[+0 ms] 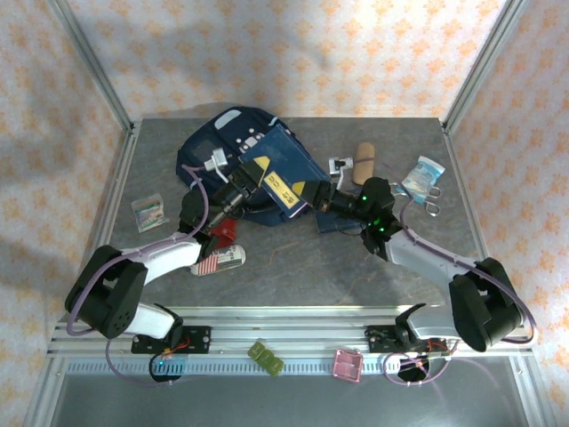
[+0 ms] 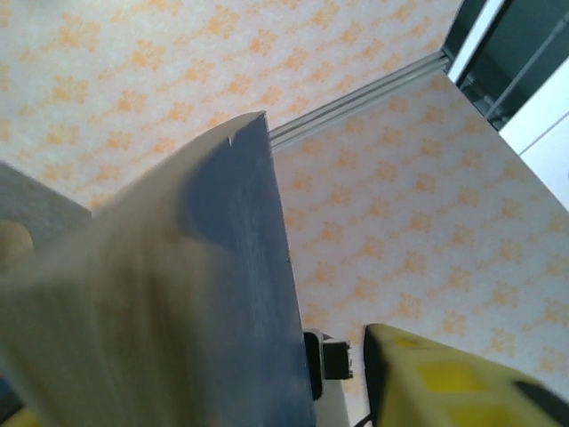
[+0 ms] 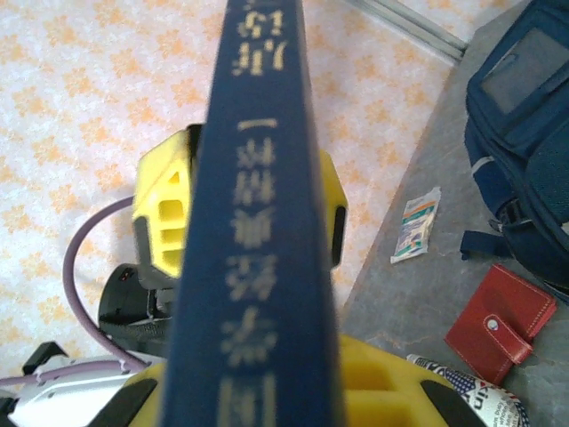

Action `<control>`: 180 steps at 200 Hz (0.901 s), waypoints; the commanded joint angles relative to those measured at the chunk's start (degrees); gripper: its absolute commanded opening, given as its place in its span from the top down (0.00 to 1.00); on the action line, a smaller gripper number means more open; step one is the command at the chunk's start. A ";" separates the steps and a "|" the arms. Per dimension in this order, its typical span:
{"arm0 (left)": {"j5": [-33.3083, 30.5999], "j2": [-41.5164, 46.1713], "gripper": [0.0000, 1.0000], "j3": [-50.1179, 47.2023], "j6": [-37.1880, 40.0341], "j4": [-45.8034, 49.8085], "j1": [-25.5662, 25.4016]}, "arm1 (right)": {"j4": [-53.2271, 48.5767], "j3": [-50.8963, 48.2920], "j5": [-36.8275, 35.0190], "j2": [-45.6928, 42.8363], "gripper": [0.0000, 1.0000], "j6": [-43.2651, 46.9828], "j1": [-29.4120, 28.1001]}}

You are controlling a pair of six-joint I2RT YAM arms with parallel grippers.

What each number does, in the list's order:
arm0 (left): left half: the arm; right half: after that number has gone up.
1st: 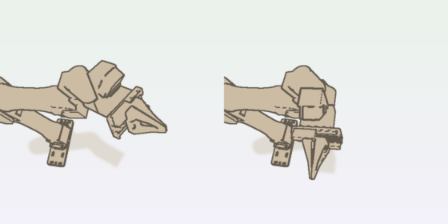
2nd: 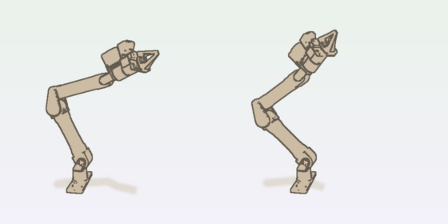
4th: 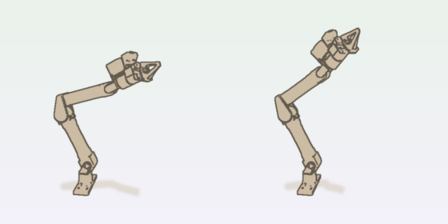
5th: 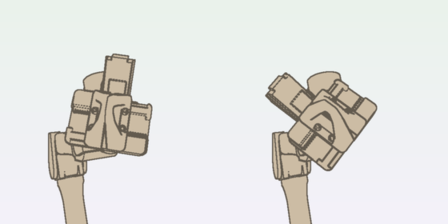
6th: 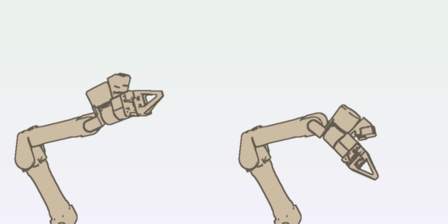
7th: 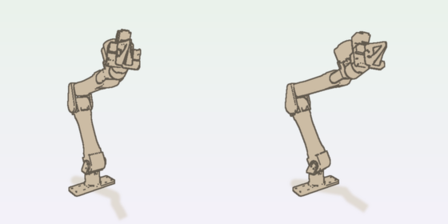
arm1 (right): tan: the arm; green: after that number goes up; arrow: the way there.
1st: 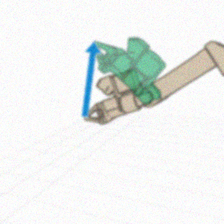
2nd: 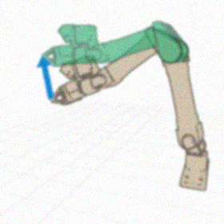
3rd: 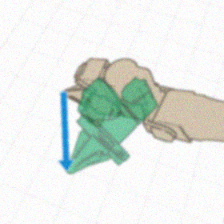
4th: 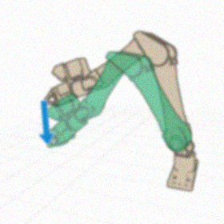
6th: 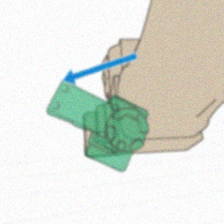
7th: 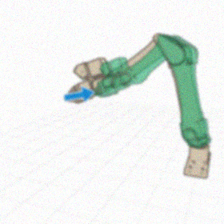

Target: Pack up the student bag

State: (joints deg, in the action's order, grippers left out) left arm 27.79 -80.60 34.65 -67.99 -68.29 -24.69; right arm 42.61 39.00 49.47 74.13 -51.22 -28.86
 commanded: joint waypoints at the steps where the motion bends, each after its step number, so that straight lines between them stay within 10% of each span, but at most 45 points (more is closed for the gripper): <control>1: -1.27 3.97 0.39 2.28 9.99 13.26 -0.38 | -1.79 0.03 -3.93 -5.47 1.00 1.56 3.47; 77: -23.60 -10.66 0.34 30.45 49.18 72.60 -4.31 | -26.34 -0.50 -9.86 -19.62 1.00 11.86 16.87; 180: -45.66 -37.31 0.31 53.91 65.70 88.33 -9.65 | -27.72 -1.17 -7.73 -20.17 1.00 12.02 18.96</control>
State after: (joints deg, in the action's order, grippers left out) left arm -10.22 -115.68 85.69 -7.40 15.31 -33.41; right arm 12.80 36.93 40.73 55.22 -40.95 -10.28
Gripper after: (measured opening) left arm 0.692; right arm 0.126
